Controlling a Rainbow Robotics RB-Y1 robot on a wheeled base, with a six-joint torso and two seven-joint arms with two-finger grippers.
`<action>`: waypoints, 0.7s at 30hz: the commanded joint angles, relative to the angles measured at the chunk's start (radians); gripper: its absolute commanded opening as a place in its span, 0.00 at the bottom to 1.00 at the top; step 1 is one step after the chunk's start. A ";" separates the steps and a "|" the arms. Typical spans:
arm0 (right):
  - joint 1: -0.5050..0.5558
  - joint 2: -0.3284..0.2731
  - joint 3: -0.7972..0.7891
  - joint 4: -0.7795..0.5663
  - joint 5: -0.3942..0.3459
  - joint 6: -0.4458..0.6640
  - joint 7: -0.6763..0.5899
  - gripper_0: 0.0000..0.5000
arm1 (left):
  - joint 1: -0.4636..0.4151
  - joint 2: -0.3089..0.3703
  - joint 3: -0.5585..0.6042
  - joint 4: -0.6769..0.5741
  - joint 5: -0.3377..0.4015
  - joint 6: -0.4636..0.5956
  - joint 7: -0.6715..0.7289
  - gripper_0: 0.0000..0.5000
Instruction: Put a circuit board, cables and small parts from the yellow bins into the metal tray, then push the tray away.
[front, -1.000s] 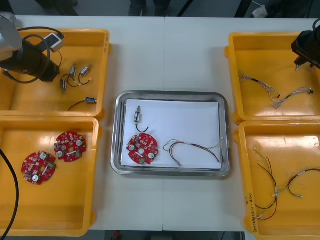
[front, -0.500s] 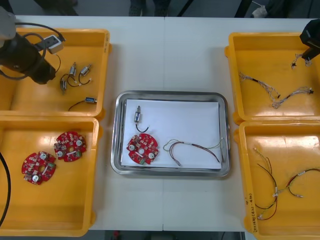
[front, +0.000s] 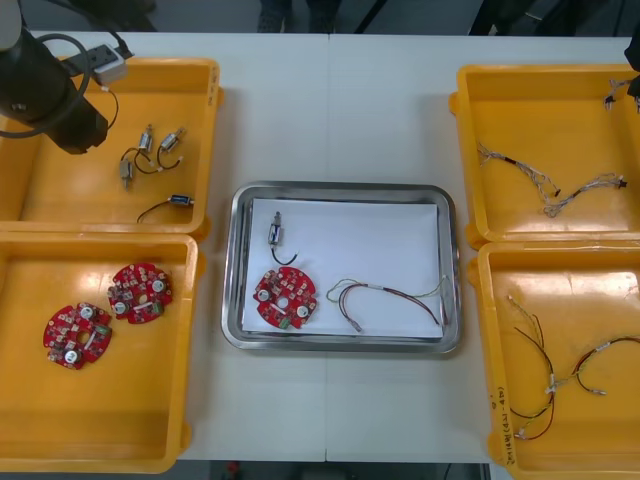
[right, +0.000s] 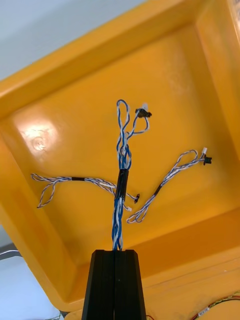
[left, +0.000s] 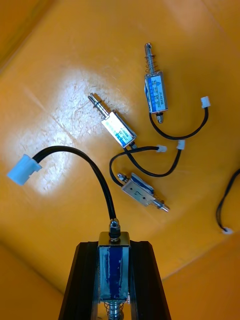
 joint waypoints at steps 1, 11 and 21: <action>0.037 -0.061 -0.028 -0.119 -0.051 0.006 0.070 0.00 | 0.052 0.053 0.001 -0.145 0.003 0.071 0.158 0.00; 0.132 -0.090 0.024 -0.361 -0.236 0.006 0.101 0.00 | 0.111 0.047 0.001 -0.346 0.017 0.198 0.327 0.00; 0.166 -0.130 0.125 -0.581 -0.422 0.006 0.138 0.00 | 0.164 0.021 0.001 -0.512 0.025 0.273 0.482 0.00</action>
